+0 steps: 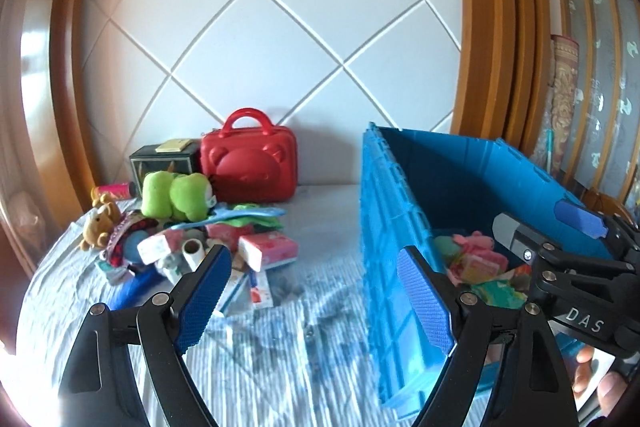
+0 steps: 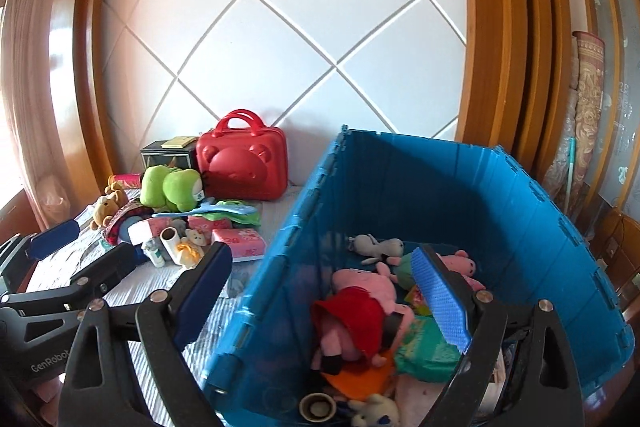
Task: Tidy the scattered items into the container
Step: 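Withdraw both open grippers from the bin back toward the pile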
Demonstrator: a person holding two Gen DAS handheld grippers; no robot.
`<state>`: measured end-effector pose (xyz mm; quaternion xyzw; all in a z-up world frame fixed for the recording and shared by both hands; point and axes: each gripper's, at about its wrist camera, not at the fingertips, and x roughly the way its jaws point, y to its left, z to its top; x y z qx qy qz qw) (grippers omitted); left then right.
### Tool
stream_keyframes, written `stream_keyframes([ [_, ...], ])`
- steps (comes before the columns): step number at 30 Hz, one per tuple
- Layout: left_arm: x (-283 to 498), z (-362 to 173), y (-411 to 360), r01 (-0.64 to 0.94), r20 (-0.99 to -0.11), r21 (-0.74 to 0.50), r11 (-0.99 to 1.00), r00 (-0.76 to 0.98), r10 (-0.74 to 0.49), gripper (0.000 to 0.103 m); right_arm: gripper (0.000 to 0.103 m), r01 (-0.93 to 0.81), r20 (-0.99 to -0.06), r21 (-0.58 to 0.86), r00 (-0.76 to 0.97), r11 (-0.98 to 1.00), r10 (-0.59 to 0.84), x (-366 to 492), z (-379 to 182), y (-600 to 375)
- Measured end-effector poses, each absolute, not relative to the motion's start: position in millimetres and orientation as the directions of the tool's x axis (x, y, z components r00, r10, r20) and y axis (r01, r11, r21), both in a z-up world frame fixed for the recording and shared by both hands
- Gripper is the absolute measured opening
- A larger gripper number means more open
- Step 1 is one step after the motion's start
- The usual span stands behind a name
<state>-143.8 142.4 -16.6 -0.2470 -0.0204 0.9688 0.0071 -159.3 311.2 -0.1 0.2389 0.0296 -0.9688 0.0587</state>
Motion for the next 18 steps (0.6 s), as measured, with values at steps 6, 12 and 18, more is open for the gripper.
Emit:
stream_keyframes([
  [6,-140,-20,64,0.03,-0.492,-0.05,-0.998,-0.871,-0.002,0.086,0.092,0.16,-0.476,-0.04,-0.871,-0.986,-0.122,-160,-1,235],
  [12,-138,-43,-7,0.081,-0.54,-0.036,-0.996,-0.84,-0.048,0.086,0.101,0.203,-0.498,-0.021,-0.851,-0.979,-0.166,-162,-17,168],
  [18,-146,-90,-62,0.146,-0.637,-0.026,-0.989,-0.765,-0.096,0.086,0.103,0.241,-0.578,-0.004,-0.792,-0.971,-0.194,-175,-59,127],
])
